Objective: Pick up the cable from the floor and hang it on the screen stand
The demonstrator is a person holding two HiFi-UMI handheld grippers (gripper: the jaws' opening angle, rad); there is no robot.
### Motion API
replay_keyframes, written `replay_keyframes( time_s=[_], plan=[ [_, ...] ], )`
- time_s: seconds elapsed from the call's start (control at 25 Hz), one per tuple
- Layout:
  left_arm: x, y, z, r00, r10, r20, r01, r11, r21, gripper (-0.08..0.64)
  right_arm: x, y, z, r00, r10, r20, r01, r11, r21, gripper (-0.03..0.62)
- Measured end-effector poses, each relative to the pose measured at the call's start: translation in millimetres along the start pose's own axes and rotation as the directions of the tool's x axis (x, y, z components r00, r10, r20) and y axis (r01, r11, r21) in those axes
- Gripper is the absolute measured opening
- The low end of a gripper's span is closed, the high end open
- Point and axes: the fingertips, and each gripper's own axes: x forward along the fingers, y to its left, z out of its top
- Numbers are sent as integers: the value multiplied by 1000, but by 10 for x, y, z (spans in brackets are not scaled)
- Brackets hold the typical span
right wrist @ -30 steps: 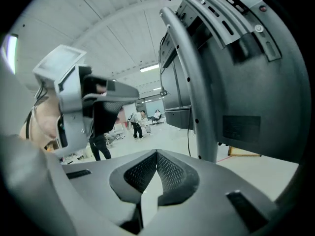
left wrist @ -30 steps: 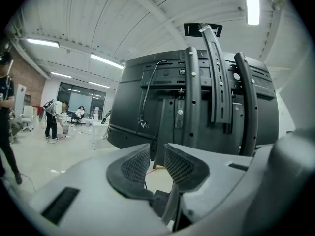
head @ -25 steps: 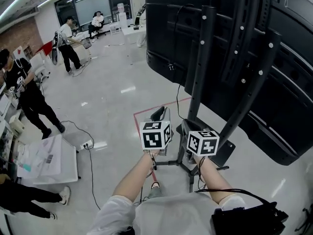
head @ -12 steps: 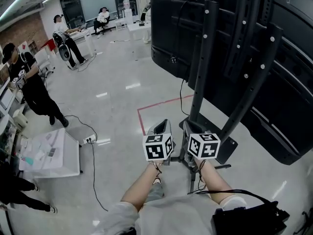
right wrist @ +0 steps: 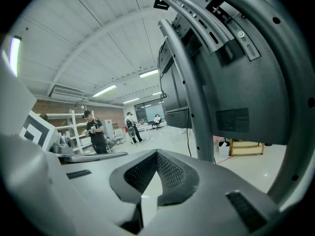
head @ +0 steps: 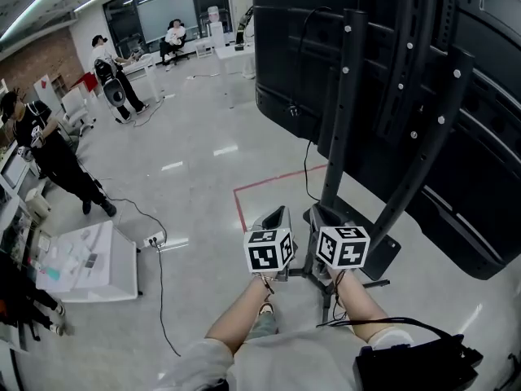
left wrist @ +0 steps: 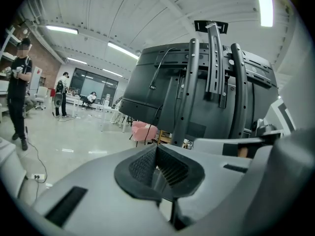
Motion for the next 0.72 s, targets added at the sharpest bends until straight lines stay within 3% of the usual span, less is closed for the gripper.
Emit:
replay_keyframes(
  time_s=[0.36,0.56,0.72],
  plan=[
    [141,122,-33,1000,6,-19,-6,1000,-18,3,178,-9,20,1000,14,-6,-14,1000,9,17],
    [207,201,-50,1000,-2,-31,0,997,-72,3,270,16,74,1000,19,-2,-19,1000,1,17],
    [251,279,-74,999,12,-40,-14,998,-63,3,352,37,101,1000,25,1,-25,1000,1,17]
  ],
)
